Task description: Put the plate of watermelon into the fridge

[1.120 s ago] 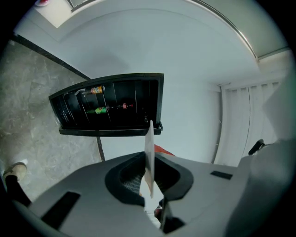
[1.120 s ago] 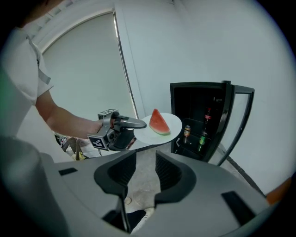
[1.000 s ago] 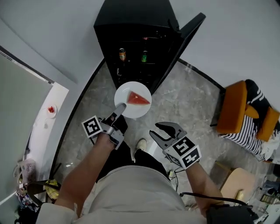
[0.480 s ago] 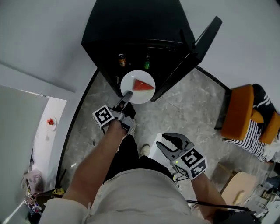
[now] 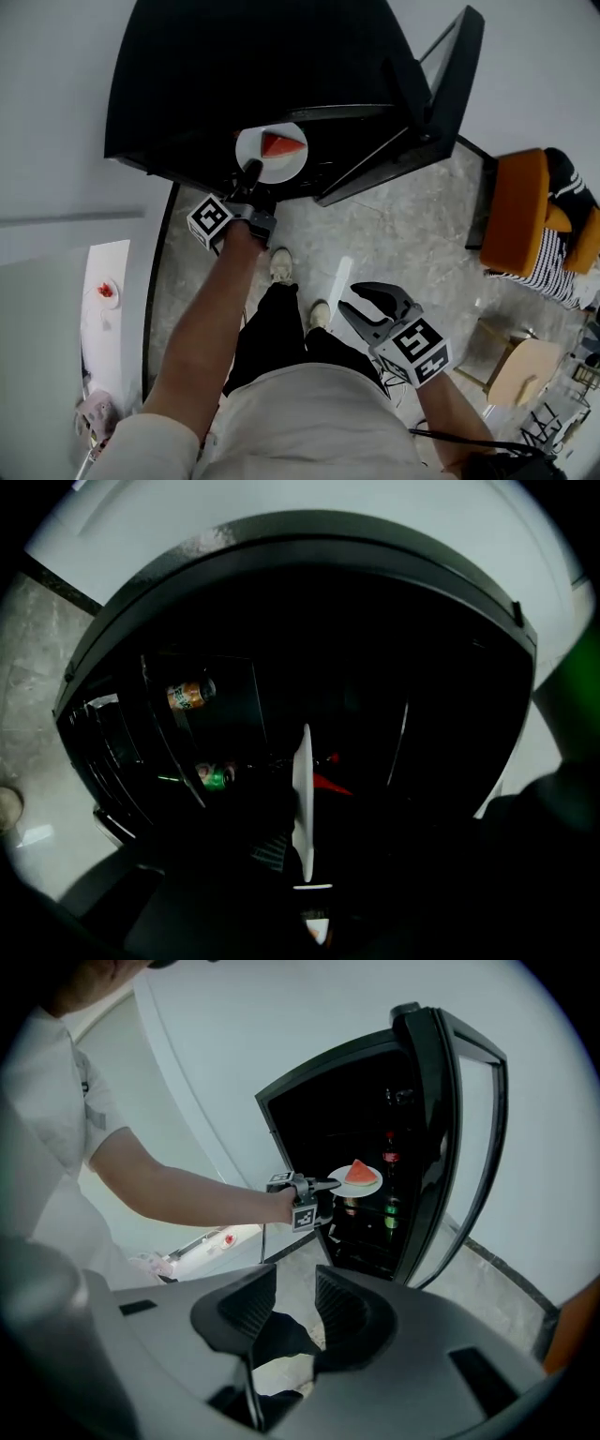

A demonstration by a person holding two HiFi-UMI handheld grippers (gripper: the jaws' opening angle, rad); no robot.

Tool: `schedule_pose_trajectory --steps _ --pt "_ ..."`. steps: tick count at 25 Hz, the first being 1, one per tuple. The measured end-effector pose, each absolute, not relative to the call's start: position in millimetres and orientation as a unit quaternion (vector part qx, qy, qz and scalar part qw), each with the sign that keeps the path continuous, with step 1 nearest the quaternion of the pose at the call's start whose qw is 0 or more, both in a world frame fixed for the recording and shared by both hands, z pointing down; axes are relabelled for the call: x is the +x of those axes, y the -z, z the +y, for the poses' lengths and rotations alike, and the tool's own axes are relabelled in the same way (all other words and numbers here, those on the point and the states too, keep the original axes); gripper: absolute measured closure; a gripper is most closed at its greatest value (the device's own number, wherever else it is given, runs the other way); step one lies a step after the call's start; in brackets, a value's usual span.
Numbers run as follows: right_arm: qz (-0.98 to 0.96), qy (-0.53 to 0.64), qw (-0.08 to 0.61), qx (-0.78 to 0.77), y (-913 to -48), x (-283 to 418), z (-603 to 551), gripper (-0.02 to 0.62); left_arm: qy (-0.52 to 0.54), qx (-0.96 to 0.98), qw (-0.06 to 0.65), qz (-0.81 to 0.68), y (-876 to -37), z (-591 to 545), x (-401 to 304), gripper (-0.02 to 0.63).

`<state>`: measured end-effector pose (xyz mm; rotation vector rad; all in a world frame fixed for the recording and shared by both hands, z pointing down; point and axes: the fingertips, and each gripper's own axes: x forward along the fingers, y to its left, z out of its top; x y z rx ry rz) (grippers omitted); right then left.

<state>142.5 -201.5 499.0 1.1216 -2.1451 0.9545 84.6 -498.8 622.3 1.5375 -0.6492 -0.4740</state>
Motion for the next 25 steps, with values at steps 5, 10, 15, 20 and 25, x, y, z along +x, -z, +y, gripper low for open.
schedule_pose_trajectory --steps 5,10,15,20,25 --pt "-0.78 -0.375 0.27 0.422 -510 149 -201 0.454 0.198 0.672 0.648 -0.3 -645 -531 93 0.574" --pt "-0.774 -0.382 0.266 0.43 -515 155 -208 0.454 0.191 0.672 0.647 -0.305 -658 -553 101 0.573" --pt "-0.771 -0.386 0.264 0.432 -516 156 -213 0.454 0.185 0.671 0.653 -0.3 -654 -561 113 0.571" --pt "-0.771 -0.388 0.26 0.433 -514 156 -214 0.454 0.13 0.673 0.645 -0.338 -662 -561 114 0.566" --pt "-0.768 -0.394 0.257 0.434 -517 154 -211 0.454 0.081 0.671 0.636 -0.373 -670 -562 110 0.568"
